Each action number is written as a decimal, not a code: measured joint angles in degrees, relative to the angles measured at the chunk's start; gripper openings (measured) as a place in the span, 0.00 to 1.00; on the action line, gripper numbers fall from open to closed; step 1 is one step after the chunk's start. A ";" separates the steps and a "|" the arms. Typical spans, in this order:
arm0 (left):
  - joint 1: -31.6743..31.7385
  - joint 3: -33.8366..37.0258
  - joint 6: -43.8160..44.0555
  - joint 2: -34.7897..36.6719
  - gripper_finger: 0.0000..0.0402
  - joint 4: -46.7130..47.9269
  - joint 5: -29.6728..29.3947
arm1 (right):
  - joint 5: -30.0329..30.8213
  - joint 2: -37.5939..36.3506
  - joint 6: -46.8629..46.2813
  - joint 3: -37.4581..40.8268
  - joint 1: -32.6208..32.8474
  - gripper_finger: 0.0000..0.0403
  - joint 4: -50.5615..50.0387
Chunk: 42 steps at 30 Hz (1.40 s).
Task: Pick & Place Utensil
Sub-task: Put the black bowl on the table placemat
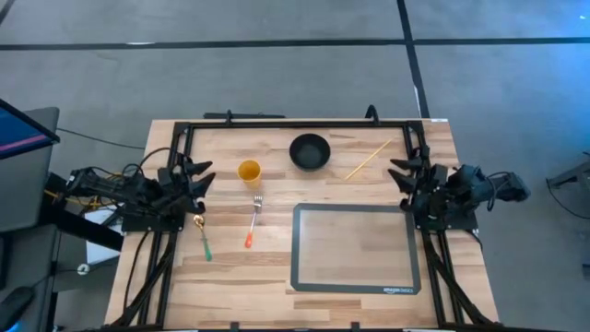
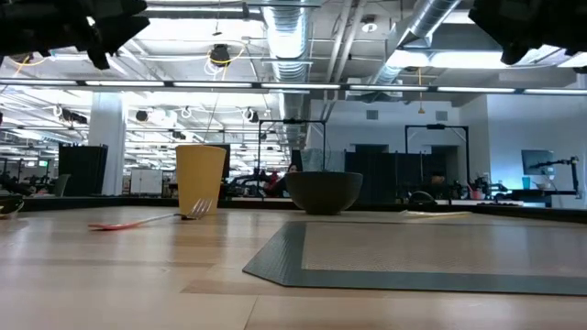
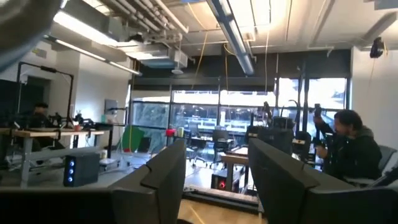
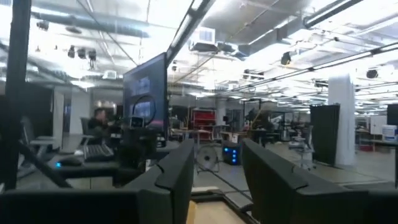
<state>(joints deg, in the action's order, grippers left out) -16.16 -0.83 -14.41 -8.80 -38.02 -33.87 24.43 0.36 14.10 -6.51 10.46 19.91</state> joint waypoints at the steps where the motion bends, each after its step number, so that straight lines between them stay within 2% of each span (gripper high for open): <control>1: 0.00 -0.43 0.00 -0.38 0.44 -0.02 0.00 | -1.33 0.00 -0.94 -0.09 -0.72 0.34 0.28; 4: 0.00 -2.11 0.04 -2.92 0.44 -0.04 0.01 | -5.29 1.12 -5.34 -0.10 -2.54 0.36 4.33; 8: 0.00 -4.92 0.06 -9.80 0.44 0.21 0.37 | -6.05 5.88 -10.41 -0.24 -3.82 0.36 8.79; 14: 0.00 -11.19 0.07 -23.20 0.44 0.62 0.67 | -8.61 20.75 -8.23 -0.38 -5.15 0.34 18.80; 17: -0.01 -14.90 0.32 -28.78 0.44 0.64 0.68 | -8.96 27.71 -7.74 -2.95 -6.11 0.34 17.93; 21: 0.00 -18.12 4.32 -34.09 0.44 1.20 -0.35 | -9.48 36.05 -8.40 -8.26 -7.91 0.35 11.92; 26: 0.03 -19.36 4.85 -36.41 0.44 5.62 -0.50 | -9.62 46.00 -9.65 -14.81 -9.82 0.36 3.38; 32: 2.92 -19.48 9.50 -36.34 0.44 7.45 -0.41 | -10.23 58.28 -10.13 -20.64 -12.35 0.36 1.30; 37: 6.82 -19.48 13.37 -36.35 0.44 10.62 7.44 | -17.12 68.24 -11.22 -25.69 -15.14 0.37 -0.18; 42: 11.28 -19.48 15.19 -36.33 0.44 10.81 14.50 | -20.12 77.79 -11.61 -31.21 -18.22 0.39 -2.25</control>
<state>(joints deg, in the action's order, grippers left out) -4.89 -20.32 0.78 -45.12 -27.21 -19.36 4.31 78.16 2.49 -37.73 -7.76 17.66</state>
